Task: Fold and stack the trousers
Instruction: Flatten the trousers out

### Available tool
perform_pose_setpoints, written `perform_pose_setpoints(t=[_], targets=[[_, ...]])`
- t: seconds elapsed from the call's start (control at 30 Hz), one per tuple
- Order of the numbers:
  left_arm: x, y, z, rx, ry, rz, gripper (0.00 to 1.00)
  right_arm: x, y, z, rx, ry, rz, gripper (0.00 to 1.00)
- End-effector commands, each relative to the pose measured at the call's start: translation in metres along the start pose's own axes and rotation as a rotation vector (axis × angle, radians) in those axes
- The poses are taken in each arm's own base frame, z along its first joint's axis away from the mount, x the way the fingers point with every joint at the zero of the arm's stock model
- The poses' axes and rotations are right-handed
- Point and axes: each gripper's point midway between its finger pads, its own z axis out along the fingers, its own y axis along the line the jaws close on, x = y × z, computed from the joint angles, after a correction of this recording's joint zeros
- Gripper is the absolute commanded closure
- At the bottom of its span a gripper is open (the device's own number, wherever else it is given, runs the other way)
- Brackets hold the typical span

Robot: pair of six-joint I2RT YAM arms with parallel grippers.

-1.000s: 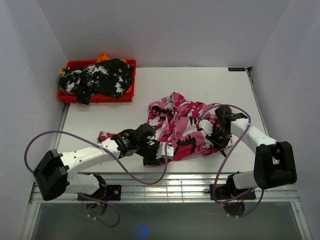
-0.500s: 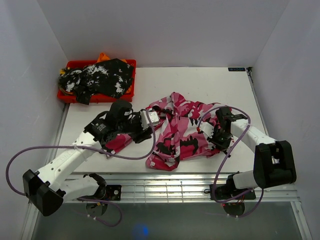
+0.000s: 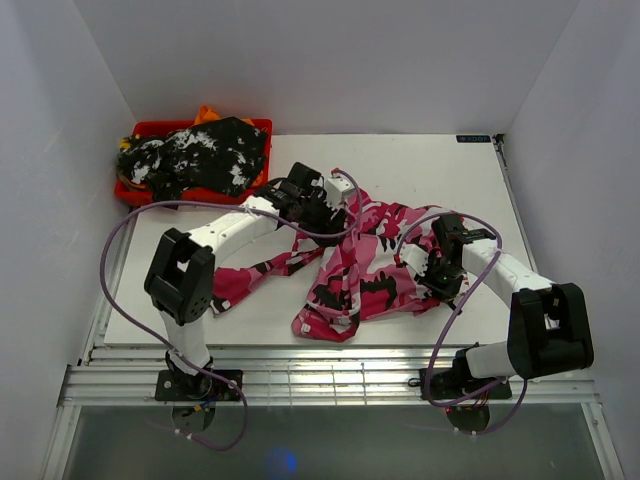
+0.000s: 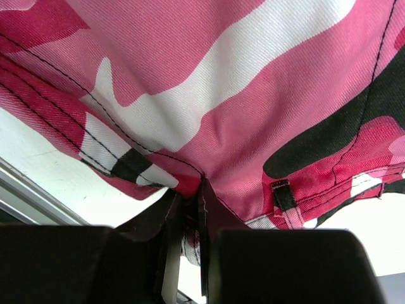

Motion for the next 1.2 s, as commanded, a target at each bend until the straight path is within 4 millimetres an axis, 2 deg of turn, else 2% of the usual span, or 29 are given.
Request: perform_pose_setpoints(t=[0.0,0.03,0.07,0.13,0.23,0.37,0.4,0.47,0.5,0.53,0.57,0.63,0.67,0.7,0.77,0.8,0.87,0.97,1.07,1.13,1.17], targets=[[-0.008,0.01,0.007,-0.054,-0.005,-0.085,0.3,-0.001,-0.001,-0.003,0.013,-0.017,0.017,0.92],[-0.007,0.013,0.012,-0.065,0.004,-0.098,0.3,-0.003,-0.003,-0.004,0.015,-0.022,0.021,0.92],[0.004,0.017,0.024,-0.069,0.039,-0.12,0.31,-0.003,-0.003,-0.004,0.015,-0.022,0.021,0.92],[0.01,0.024,0.033,-0.098,0.061,-0.153,0.33,-0.004,-0.004,-0.004,0.015,-0.026,0.024,0.92],[0.016,0.023,0.045,-0.08,0.08,-0.19,0.41,-0.005,-0.004,-0.004,0.014,-0.029,0.032,0.92],[0.008,0.016,0.048,-0.037,0.055,-0.205,0.67,-0.003,-0.005,-0.003,0.014,-0.023,0.035,0.92],[0.009,0.016,0.046,-0.031,0.056,-0.211,0.82,-0.003,-0.005,-0.003,0.015,-0.023,0.037,0.92],[0.007,0.013,0.035,-0.004,0.046,-0.229,0.96,-0.003,-0.006,-0.004,0.023,-0.024,0.04,0.92],[0.006,0.019,0.026,0.008,0.034,-0.25,1.0,-0.003,-0.007,-0.005,0.026,-0.026,0.042,0.92],[0.006,0.02,0.019,0.02,0.025,-0.26,1.0,-0.002,-0.007,-0.006,0.028,-0.025,0.04,0.92],[-0.002,0.018,0.003,0.035,-0.009,-0.26,1.0,-0.001,-0.007,-0.006,0.03,-0.026,0.041,0.92],[0.003,0.029,-0.016,0.028,-0.03,-0.293,1.0,-0.001,-0.008,-0.006,0.033,-0.025,0.039,0.92],[-0.004,0.029,-0.034,0.013,-0.063,-0.285,1.0,0.0,-0.008,-0.006,0.032,-0.024,0.043,0.92],[0.005,0.034,-0.041,0.004,-0.058,-0.279,1.0,0.001,-0.008,-0.006,0.031,-0.023,0.043,0.92],[0.004,0.029,-0.056,0.006,-0.075,-0.24,1.0,0.0,-0.008,-0.006,0.03,-0.026,0.046,0.92],[0.007,0.025,-0.059,0.024,-0.071,-0.205,1.0,0.0,-0.008,-0.006,0.028,-0.026,0.046,0.92],[0.006,0.021,-0.063,0.034,-0.073,-0.209,0.78,-0.001,-0.008,-0.006,0.027,-0.033,0.05,0.92],[-0.002,0.014,-0.06,0.081,-0.097,-0.237,0.56,-0.002,-0.007,-0.006,0.019,-0.036,0.061,0.92],[-0.01,0.015,-0.047,0.108,-0.105,-0.286,0.46,-0.002,-0.006,-0.005,0.015,-0.035,0.066,0.92],[-0.006,0.017,-0.029,0.114,-0.076,-0.347,0.45,-0.002,-0.007,-0.005,0.017,-0.034,0.066,0.92],[-0.012,0.019,-0.025,0.114,-0.087,-0.366,0.45,-0.002,-0.007,-0.005,0.017,-0.034,0.066,0.92]])
